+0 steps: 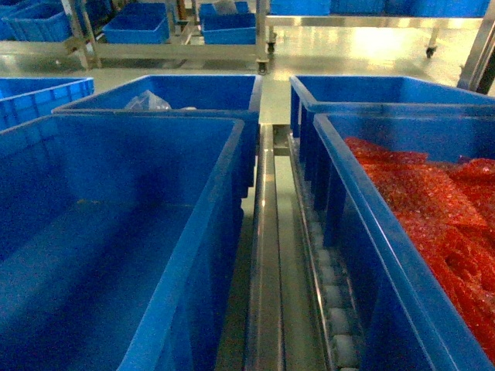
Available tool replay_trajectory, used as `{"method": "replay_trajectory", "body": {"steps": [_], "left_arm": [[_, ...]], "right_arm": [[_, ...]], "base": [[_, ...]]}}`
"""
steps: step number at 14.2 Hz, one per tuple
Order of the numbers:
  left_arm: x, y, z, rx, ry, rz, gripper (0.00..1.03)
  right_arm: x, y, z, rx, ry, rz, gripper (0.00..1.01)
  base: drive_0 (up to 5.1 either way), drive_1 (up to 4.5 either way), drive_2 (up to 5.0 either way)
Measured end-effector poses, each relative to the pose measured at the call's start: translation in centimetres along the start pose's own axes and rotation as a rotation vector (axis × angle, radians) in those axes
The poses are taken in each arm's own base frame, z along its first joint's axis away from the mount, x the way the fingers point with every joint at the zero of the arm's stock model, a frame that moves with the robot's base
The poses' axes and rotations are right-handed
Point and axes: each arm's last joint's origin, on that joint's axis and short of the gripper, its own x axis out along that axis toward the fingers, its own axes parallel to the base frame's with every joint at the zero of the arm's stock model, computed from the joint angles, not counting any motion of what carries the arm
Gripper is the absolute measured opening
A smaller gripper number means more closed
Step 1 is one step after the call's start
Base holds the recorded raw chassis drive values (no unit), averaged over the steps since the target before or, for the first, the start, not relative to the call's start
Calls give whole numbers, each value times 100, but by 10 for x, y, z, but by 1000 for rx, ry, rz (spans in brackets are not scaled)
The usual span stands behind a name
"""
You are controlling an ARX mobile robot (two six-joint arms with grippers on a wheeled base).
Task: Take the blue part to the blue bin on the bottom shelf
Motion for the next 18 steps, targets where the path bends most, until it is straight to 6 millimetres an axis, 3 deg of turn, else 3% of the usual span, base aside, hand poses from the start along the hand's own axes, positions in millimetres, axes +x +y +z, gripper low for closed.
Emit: {"method": "replay_trajectory", "body": {"steps": [18], "left_arm": [[0, 0, 0, 0, 0, 0, 44]], "right_arm": [[0, 0, 0, 0, 0, 0, 98]], "base": [[0, 0, 0]]}}
